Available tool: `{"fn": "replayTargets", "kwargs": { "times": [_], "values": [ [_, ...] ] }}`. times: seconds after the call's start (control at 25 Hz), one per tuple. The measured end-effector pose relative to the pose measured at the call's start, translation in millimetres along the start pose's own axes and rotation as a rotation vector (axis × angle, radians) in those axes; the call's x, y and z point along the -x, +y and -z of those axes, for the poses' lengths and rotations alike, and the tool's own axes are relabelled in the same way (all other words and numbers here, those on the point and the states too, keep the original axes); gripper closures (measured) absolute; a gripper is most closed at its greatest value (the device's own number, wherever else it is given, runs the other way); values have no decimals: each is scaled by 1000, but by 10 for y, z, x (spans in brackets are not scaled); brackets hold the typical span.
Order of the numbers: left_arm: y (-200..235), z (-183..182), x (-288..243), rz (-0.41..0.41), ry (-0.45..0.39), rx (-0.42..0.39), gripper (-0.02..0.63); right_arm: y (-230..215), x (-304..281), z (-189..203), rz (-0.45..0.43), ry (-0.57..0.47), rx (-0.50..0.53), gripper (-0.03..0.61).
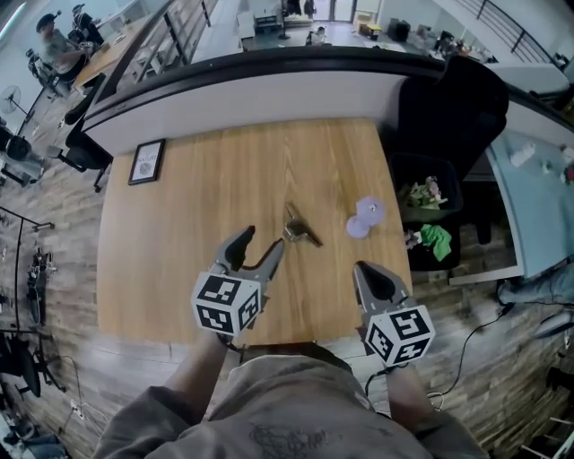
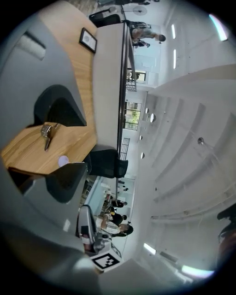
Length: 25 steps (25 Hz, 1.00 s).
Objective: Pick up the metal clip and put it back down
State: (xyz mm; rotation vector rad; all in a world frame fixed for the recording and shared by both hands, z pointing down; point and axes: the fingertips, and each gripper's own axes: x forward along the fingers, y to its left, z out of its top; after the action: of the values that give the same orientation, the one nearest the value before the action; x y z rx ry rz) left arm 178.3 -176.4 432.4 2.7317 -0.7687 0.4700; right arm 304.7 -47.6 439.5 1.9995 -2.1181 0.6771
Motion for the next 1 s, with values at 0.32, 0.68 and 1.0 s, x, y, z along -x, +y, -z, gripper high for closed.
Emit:
{"fn": "replayTargets", "kwargs": {
  "times": [0.32, 0.68, 1.0],
  "values": [
    [200, 553, -567, 71, 108, 359, 368, -68, -422, 340, -28, 98, -50, 563],
    [526, 1437, -1236, 62, 270, 585, 365, -234, -766, 698, -27, 189, -84, 563],
    [664, 1852, -1625, 79, 299, 905, 383, -333, -960, 988, -47, 258, -150, 563]
  ]
}}
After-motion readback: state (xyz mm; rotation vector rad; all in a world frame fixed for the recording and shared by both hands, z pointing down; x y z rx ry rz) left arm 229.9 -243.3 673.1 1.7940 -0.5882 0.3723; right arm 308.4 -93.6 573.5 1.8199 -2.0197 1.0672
